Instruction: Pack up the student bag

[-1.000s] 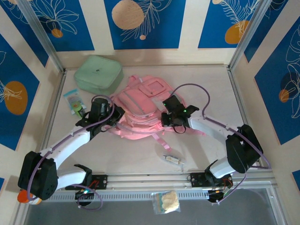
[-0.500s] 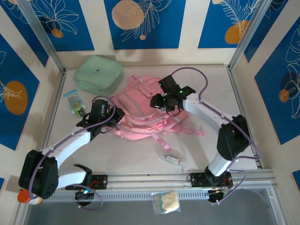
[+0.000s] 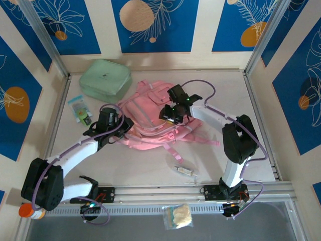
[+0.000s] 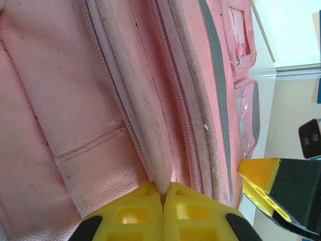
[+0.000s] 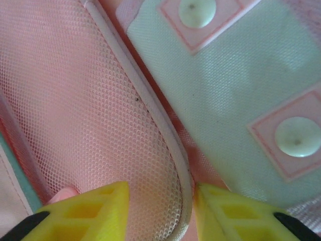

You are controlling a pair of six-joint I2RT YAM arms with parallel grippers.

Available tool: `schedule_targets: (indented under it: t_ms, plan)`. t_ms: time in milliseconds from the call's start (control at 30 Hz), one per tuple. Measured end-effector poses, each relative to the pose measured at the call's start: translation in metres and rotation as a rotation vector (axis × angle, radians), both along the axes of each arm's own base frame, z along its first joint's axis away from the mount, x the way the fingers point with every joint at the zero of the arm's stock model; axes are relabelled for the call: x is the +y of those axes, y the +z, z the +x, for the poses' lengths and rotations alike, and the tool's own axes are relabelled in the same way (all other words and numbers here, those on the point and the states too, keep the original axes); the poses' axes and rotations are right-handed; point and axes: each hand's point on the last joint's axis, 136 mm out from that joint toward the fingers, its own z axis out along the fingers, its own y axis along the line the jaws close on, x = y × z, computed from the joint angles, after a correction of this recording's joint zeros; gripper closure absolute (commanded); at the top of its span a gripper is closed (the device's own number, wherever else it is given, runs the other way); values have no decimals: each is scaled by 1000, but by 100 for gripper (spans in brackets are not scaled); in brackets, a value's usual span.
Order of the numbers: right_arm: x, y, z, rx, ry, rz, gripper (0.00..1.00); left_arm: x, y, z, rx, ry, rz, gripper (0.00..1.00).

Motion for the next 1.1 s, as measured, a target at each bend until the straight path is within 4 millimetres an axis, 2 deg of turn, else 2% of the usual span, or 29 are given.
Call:
schedule_targets:
  t_ms: [67, 133, 233, 300, 400, 467, 567, 733, 867, 967, 1100]
  plan:
    - [0, 1, 2, 8, -8, 15, 84, 1, 0, 0, -6, -7, 11, 99]
    - [-1, 3, 2, 14, -14, 37, 91, 1, -1, -1, -7, -13, 22, 89]
    - [0, 9, 1, 17, -28, 105, 100, 3, -2, -2, -8, -28, 56, 79]
    - [0, 18, 3, 9, -34, 146, 100, 6, -1, -3, -11, -44, 94, 74]
    - [1, 33, 5, -20, -48, 192, 100, 8, 9, 0, -34, -73, 152, 72]
    - [-1, 41, 5, -42, -66, 217, 100, 6, 20, 7, -65, -89, 170, 72]
    - [-7, 49, 3, -58, -105, 247, 100, -2, 25, 20, -81, -115, 178, 72]
    - [-22, 52, -5, -65, -170, 287, 100, -14, 29, 46, -85, -144, 203, 71]
    - [-26, 52, -7, -75, -215, 294, 100, -22, 44, 65, -137, -175, 224, 58]
    - [-24, 53, -6, -76, -236, 294, 100, -16, 51, 53, -158, -189, 251, 42]
    - [-23, 54, -4, -81, -256, 298, 100, -15, 63, 17, -198, -231, 330, 31]
